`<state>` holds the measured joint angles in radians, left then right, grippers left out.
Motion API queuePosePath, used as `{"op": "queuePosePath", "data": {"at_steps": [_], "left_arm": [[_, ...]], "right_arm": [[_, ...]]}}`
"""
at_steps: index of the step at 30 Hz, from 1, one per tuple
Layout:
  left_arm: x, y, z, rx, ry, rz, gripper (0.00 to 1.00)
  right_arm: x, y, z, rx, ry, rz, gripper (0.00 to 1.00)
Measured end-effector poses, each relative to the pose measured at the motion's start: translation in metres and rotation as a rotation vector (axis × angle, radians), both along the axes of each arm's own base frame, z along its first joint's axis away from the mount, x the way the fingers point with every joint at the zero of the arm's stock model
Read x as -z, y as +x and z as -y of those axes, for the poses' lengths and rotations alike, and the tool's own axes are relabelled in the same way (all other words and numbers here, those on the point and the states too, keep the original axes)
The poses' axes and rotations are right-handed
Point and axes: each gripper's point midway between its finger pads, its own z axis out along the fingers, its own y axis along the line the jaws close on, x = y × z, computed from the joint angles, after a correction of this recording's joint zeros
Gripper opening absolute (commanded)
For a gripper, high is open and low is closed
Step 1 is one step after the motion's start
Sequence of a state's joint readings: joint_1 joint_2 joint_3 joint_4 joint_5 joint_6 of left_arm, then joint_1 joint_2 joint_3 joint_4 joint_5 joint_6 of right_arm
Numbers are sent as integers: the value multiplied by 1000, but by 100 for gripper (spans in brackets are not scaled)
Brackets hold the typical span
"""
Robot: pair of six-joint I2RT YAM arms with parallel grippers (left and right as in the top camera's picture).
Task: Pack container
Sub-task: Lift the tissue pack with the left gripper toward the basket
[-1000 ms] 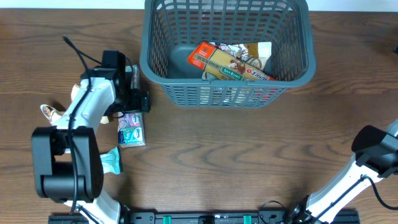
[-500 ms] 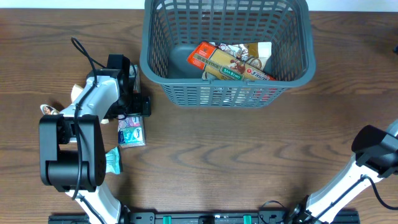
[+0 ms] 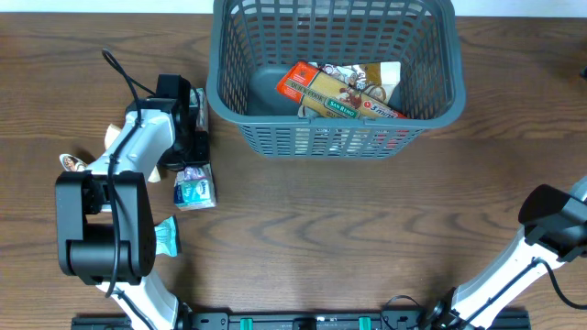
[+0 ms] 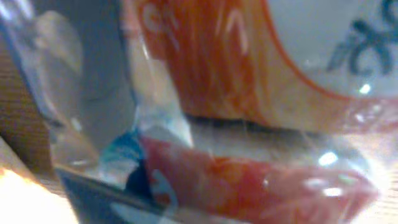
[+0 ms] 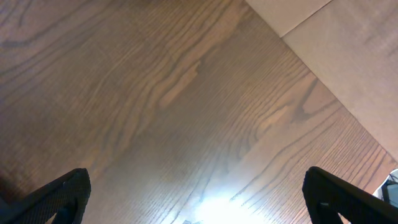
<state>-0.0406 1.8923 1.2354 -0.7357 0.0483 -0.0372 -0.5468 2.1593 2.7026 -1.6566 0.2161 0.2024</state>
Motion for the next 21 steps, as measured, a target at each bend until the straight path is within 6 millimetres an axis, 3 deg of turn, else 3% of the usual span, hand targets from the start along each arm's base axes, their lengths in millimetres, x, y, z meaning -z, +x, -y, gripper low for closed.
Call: {"op": "queuePosePath", "data": {"at_steps": [6, 15, 18, 21], "left_arm": [[-1, 1, -17, -108, 28, 4, 6], [-13, -6, -81, -349, 60, 8, 6], [-42, 5, -93, -374, 72, 53, 6], [-91, 28, -98, -378, 76, 175, 6]], "right_arm": [[0, 0, 0, 0, 0, 0, 99], [0, 0, 0, 0, 0, 0, 99], [0, 0, 0, 0, 0, 0, 99], [0, 0, 0, 0, 0, 0, 99]]}}
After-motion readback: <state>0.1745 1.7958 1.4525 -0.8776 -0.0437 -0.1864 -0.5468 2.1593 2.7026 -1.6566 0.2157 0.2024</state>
